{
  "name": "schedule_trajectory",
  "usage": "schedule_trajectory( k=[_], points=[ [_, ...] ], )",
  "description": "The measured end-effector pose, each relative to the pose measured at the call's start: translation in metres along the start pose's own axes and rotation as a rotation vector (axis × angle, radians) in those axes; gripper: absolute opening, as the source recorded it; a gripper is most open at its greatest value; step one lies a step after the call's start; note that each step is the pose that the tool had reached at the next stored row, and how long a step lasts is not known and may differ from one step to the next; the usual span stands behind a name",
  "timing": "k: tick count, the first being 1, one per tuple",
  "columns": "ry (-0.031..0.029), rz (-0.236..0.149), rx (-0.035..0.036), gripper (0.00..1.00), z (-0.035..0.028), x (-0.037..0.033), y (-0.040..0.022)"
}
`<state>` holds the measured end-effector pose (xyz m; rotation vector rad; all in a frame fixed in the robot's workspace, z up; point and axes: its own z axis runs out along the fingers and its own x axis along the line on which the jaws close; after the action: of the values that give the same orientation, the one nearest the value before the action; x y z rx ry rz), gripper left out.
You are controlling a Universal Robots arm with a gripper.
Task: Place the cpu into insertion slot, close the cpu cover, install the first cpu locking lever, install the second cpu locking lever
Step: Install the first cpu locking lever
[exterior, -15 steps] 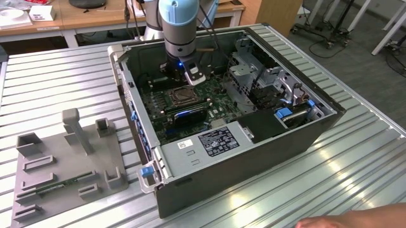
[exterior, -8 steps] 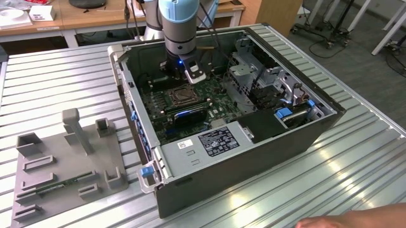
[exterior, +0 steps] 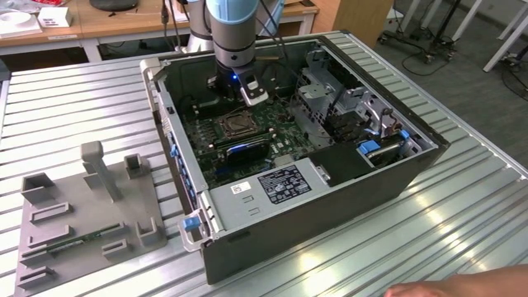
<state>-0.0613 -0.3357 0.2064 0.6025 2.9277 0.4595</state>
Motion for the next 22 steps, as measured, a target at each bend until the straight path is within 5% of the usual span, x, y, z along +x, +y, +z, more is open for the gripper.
schedule_trajectory(
  k=[11,22],
  points=[
    [0.0034,0.002,-0.0094,0.11,-0.0031,0.0126,-0.0048],
    [0.0032,0.002,-0.0095,0.11,-0.0119,0.0134,-0.0025]
  ],
)
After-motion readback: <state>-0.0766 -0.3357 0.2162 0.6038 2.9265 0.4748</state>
